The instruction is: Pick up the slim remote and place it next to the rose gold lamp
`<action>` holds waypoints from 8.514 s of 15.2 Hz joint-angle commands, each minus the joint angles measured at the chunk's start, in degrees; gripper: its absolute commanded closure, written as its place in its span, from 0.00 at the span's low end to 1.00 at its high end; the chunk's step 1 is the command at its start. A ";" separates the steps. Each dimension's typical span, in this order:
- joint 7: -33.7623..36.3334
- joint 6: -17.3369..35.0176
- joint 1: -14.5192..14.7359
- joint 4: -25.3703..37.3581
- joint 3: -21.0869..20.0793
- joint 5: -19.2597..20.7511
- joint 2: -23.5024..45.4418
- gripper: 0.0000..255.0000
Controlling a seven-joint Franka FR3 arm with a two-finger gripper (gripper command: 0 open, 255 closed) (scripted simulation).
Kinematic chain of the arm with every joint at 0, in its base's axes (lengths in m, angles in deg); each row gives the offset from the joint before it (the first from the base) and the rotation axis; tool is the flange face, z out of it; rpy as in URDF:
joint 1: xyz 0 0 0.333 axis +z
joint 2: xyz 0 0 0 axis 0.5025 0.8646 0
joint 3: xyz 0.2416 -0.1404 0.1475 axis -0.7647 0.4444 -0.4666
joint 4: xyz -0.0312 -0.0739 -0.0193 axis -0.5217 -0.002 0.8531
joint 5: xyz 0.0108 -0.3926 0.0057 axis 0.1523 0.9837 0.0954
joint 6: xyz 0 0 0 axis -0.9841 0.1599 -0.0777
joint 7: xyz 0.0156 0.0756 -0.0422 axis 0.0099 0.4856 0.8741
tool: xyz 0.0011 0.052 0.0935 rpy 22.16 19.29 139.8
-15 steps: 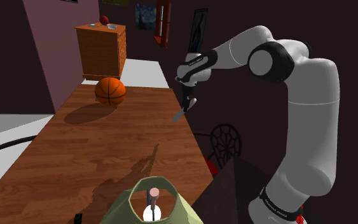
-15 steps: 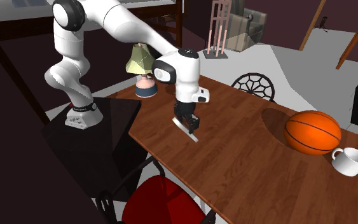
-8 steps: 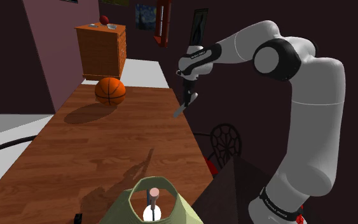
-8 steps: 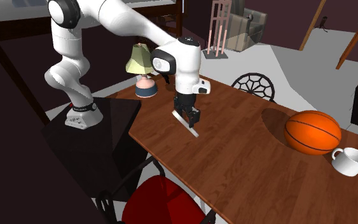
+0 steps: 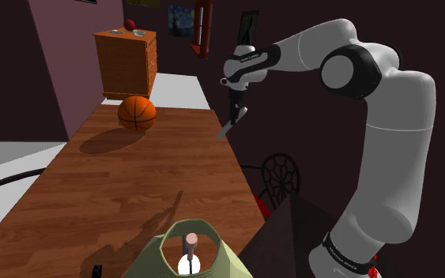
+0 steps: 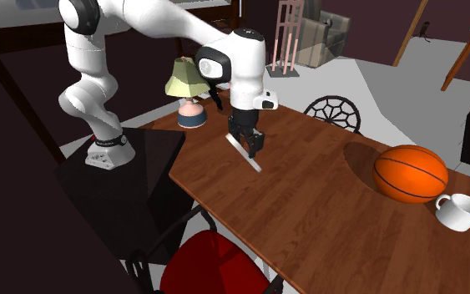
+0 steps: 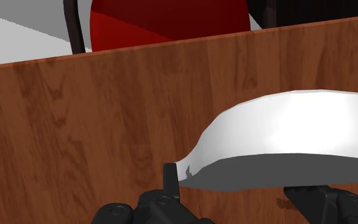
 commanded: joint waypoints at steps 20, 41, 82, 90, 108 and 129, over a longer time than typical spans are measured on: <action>0.83 -15.28 -0.30 13.16 0.54 1.08 -2.27 1.00; 7.25 -26.09 3.80 20.89 -1.08 2.60 -5.67 1.00; 55.61 -26.56 33.15 27.28 -20.77 7.52 -0.26 1.00; 55.61 -19.51 33.03 18.50 -20.76 7.45 -1.99 1.00; 55.69 -5.70 32.94 4.88 -20.71 7.49 -1.79 1.00; 55.92 8.49 32.98 -4.10 -20.58 7.81 3.43 1.00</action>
